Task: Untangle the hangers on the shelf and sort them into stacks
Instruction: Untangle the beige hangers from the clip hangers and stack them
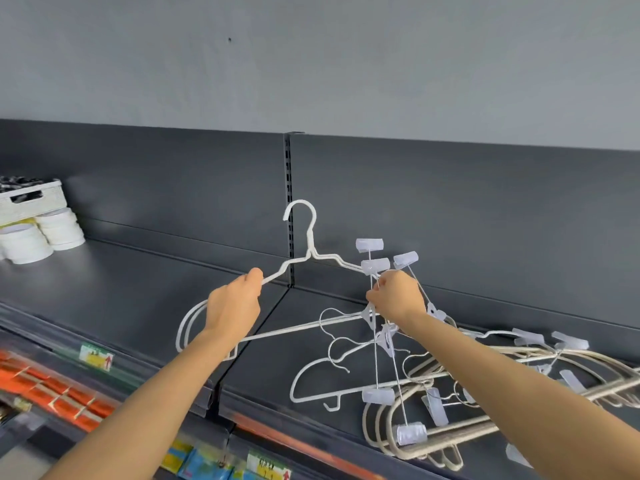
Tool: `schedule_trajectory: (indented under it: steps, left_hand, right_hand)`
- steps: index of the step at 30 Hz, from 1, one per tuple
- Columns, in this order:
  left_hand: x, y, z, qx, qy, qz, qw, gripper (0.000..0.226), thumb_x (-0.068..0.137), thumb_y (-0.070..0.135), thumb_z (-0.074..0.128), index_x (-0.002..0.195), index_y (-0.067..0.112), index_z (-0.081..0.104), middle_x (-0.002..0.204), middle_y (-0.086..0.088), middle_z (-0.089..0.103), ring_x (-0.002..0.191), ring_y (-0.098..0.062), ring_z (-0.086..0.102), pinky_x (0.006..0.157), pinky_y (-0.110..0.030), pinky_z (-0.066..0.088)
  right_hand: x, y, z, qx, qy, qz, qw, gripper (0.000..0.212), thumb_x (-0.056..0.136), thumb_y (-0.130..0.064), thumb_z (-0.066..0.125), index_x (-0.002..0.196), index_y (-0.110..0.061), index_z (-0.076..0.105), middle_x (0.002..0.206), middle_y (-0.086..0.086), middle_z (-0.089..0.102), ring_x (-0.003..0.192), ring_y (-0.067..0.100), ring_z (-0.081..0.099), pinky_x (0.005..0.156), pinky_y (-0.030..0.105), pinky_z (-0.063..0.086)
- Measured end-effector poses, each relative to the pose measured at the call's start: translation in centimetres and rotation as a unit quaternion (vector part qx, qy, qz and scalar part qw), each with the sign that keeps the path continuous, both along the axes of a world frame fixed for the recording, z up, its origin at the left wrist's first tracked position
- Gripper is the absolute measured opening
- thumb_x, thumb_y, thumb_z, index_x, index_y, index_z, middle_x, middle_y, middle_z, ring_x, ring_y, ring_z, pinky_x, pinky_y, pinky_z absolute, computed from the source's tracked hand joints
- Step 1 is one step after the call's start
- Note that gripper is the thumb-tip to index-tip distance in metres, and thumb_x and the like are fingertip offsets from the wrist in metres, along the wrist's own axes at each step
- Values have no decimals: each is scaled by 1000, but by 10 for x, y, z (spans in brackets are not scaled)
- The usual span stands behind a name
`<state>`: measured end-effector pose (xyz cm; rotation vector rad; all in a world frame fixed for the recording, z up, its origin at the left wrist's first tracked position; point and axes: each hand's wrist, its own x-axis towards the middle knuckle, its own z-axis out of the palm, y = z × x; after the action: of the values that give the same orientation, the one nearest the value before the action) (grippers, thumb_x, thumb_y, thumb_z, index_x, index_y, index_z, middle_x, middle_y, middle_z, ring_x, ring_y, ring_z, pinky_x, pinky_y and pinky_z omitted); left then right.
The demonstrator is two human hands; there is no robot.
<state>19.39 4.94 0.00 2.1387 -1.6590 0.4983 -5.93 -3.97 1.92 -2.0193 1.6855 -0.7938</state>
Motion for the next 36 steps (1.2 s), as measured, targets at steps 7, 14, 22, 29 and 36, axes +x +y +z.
schedule_trajectory:
  steps: [7,14,22,29,36]
  left_hand:
    - [24,18,11,-8,-17,37,999,28,77,-14,43,85,13,43,72,-5,60,48,-26,38,42,-27,18]
    - [60,47,10,-16,-25,59,998,25,76,-17,49,79,8,48,65,-8,58,44,-30,43,42,-25,13]
    - [76,53,16,-39,-8,99,994,28,70,-21,52,73,6,47,56,-10,50,44,-25,31,45,-27,17]
    - [74,37,6,-72,23,79,994,28,70,-21,49,76,6,50,62,-10,58,45,-27,37,44,-25,15]
    - [89,33,-5,-84,30,69,994,29,71,-22,47,79,6,51,68,-13,62,48,-33,48,43,-27,23]
  right_hand:
    - [-1,0,-1,4,-6,-12,1000,22,73,-8,55,59,-12,39,58,1,47,52,18,40,47,22,31]
    - [-3,-2,3,-6,15,-1,1000,20,76,-7,54,61,-10,40,56,2,44,50,17,38,46,24,29]
    - [-10,-11,-5,19,39,-12,999,19,75,-4,52,60,-10,41,58,5,50,51,21,44,46,23,31]
    - [-13,-18,-19,44,73,-14,996,23,79,-6,51,59,-11,42,63,5,50,55,20,44,46,23,32]
    - [-16,-28,-25,101,163,59,980,29,80,-18,57,56,-12,41,60,1,46,57,17,44,46,24,32]
